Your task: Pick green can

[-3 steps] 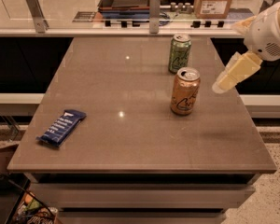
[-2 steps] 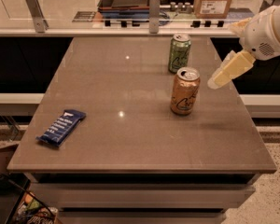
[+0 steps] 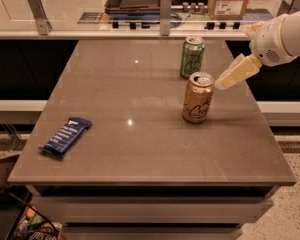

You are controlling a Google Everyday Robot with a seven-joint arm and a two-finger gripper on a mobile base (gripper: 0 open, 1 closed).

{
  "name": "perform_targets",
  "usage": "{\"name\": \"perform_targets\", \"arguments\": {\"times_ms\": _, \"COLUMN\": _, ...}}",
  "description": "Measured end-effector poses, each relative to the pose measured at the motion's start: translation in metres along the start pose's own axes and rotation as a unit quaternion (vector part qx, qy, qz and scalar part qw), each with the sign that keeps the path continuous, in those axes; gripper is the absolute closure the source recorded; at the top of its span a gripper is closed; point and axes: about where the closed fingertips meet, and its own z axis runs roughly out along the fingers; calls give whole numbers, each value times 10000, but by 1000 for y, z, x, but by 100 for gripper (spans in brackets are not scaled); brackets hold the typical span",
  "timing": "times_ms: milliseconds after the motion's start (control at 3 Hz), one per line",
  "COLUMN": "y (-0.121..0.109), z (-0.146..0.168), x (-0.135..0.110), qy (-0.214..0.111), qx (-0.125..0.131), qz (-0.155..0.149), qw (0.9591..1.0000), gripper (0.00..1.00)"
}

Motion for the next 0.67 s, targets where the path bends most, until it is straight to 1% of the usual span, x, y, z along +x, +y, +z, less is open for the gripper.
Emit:
{"name": "perform_targets", "arguments": {"times_ms": 333, "y": 0, "z": 3, "x": -1, "qy": -13, "qx": 1, "qz": 7, "qw": 10000, "gripper": 0}}
{"name": "perform_targets", "arguments": {"times_ms": 667, "y": -7, "z": 29, "x": -7, "qy": -209, "qx": -42, "qz": 74, "qw": 9997, "gripper": 0}}
